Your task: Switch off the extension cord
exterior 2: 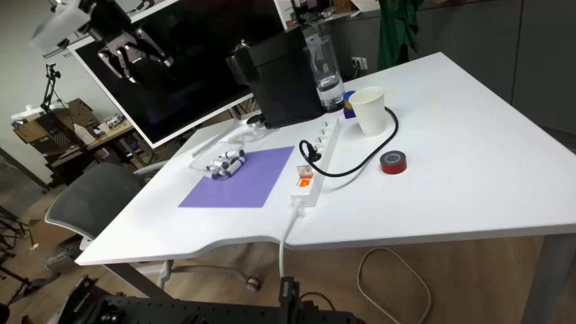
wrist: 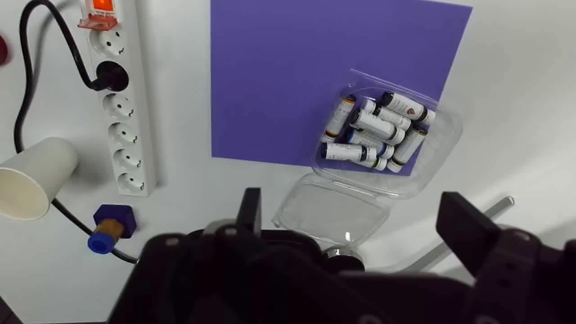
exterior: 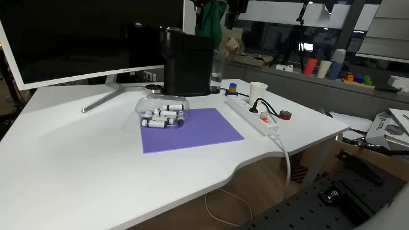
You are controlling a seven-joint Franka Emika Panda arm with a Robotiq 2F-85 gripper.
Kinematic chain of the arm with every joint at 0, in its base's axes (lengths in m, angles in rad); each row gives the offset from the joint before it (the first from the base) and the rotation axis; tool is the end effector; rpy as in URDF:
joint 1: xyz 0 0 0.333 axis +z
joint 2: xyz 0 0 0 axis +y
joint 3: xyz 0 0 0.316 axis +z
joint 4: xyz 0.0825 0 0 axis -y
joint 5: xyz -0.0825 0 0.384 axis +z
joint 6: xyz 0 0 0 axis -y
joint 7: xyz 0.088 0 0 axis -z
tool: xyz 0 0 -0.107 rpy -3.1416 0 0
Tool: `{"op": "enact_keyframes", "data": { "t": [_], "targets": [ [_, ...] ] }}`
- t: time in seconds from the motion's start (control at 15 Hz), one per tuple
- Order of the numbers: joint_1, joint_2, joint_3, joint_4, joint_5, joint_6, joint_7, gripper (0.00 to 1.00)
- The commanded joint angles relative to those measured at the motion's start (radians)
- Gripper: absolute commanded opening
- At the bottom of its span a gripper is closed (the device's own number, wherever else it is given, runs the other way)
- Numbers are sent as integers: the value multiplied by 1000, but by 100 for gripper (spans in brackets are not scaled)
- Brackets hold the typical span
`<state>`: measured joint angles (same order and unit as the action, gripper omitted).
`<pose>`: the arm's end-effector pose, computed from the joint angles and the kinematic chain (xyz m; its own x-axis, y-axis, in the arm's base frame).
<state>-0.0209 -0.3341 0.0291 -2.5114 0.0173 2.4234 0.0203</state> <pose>0.4483 0.0039 0.4251 0.9696 -0.0246 0.2434 -0.0230 -0.9997 -0.0096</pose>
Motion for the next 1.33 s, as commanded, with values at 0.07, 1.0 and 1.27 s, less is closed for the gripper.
{"op": "enact_keyframes", "data": {
  "t": [0.07, 1.0, 1.27],
  "targets": [
    [8, 0, -8, 1, -4, -3, 3, 100],
    [-21, 40, -26, -8, -43, 27, -7, 100],
    [-73, 131, -77, -18, -80, 77, -22, 100]
  ]
}}
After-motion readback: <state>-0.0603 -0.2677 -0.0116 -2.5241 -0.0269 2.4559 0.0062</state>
